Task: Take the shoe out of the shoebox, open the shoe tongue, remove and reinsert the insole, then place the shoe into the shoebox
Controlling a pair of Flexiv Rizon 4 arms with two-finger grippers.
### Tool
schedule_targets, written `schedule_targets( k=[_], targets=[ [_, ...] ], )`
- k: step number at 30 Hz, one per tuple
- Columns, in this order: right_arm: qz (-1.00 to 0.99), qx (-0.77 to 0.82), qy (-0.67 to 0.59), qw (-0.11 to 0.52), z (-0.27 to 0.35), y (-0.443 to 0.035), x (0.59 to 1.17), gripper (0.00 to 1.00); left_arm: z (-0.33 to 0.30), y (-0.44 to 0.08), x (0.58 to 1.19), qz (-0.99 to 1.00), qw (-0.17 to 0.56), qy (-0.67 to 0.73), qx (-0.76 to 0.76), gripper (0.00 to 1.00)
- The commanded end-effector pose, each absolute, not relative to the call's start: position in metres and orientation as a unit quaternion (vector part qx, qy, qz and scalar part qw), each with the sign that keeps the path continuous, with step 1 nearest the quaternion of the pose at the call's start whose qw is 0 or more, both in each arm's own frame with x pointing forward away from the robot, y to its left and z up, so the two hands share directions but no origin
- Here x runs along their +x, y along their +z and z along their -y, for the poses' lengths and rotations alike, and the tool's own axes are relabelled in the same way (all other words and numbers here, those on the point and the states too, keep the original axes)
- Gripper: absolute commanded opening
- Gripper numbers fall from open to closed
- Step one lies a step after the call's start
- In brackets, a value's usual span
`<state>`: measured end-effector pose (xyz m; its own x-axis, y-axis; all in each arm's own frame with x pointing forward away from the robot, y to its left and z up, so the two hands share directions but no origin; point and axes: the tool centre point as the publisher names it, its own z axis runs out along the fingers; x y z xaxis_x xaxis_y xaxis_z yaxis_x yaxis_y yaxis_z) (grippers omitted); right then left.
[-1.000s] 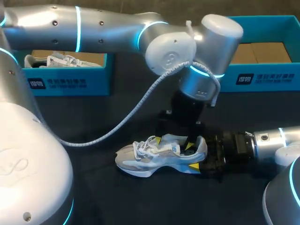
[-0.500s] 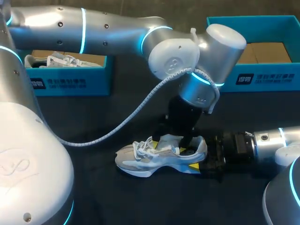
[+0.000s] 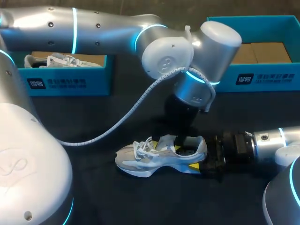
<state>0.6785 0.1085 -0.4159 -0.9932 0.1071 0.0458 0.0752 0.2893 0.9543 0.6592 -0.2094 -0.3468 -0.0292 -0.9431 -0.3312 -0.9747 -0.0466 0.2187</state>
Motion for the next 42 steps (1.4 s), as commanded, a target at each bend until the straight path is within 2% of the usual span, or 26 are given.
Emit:
schedule_targets(
  k=[1,4,18,23,27,35,42],
  targets=[
    [-0.804,0.058,0.592,0.014,-0.11,-0.417,0.679,0.0,0.197,-0.34,0.656,-0.691,0.026,0.177,-0.701,0.59],
    [-0.804,0.058,0.592,0.014,-0.11,-0.417,0.679,0.0,0.197,-0.34,0.657,-0.691,0.023,0.177,-0.701,0.51],
    [-0.804,0.058,0.592,0.014,-0.11,-0.417,0.679,0.0,0.193,-0.338,0.656,-0.69,0.017,0.164,-0.704,0.4],
    [-0.804,0.058,0.592,0.014,-0.11,-0.417,0.679,0.0,0.19,-0.335,0.656,-0.686,0.008,0.15,-0.712,0.27],
    [-0.804,0.058,0.592,0.014,-0.11,-0.417,0.679,0.0,0.185,-0.334,0.656,-0.681,0.0,0.134,-0.72,0.0],
    [-0.804,0.058,0.592,0.014,-0.11,-0.417,0.679,0.0,0.164,-0.328,0.66,-0.674,-0.052,0.07,-0.733,0.0],
    [-0.804,0.058,0.592,0.014,-0.11,-0.417,0.679,0.0,0.14,-0.326,0.672,-0.661,-0.161,0.02,-0.733,0.0]
  ],
)
